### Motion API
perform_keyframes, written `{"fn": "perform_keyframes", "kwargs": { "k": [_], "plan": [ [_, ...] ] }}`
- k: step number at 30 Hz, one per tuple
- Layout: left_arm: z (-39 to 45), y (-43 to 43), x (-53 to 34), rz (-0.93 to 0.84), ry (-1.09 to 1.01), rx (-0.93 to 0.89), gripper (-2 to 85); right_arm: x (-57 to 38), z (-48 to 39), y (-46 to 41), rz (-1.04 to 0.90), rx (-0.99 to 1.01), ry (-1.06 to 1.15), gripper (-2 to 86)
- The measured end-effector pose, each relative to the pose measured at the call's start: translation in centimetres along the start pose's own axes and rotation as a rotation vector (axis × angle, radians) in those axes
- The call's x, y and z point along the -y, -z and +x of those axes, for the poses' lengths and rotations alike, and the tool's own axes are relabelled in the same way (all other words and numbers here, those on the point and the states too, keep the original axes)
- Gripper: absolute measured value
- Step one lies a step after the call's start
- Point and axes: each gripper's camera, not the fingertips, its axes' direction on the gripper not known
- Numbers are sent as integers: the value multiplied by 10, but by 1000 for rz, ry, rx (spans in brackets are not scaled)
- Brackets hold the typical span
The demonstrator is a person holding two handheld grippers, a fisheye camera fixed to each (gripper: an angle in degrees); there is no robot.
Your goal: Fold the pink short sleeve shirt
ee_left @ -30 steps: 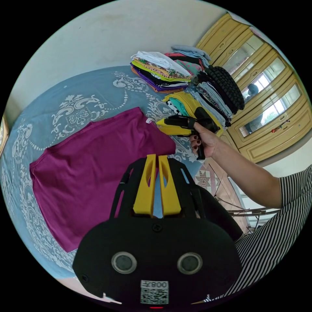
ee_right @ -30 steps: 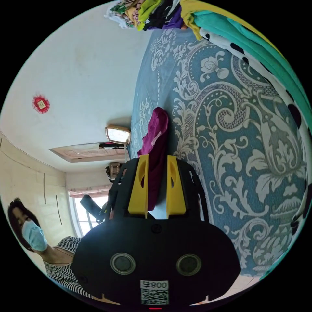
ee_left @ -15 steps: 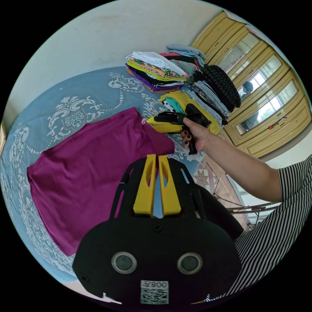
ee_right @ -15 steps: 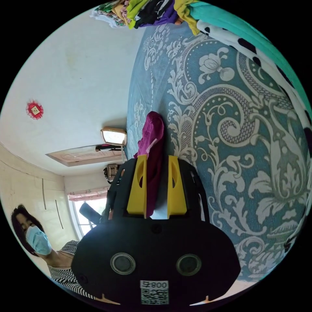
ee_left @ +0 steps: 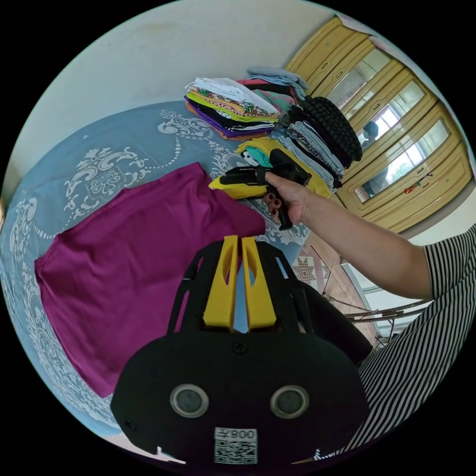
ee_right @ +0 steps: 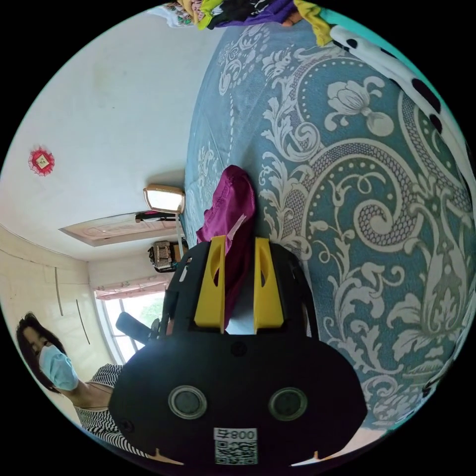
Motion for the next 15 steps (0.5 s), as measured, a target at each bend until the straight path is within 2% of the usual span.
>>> {"fn": "perform_keyframes", "kwargs": {
  "k": [8, 15],
  "plan": [
    [-44, 56, -28, -16, -6, -40, 11, 29, -54, -50, -5, -12, -3, 55],
    [-110, 141, -69, 19, 28, -83, 11, 32, -127, -92, 67, 50, 15, 22]
  ]
}}
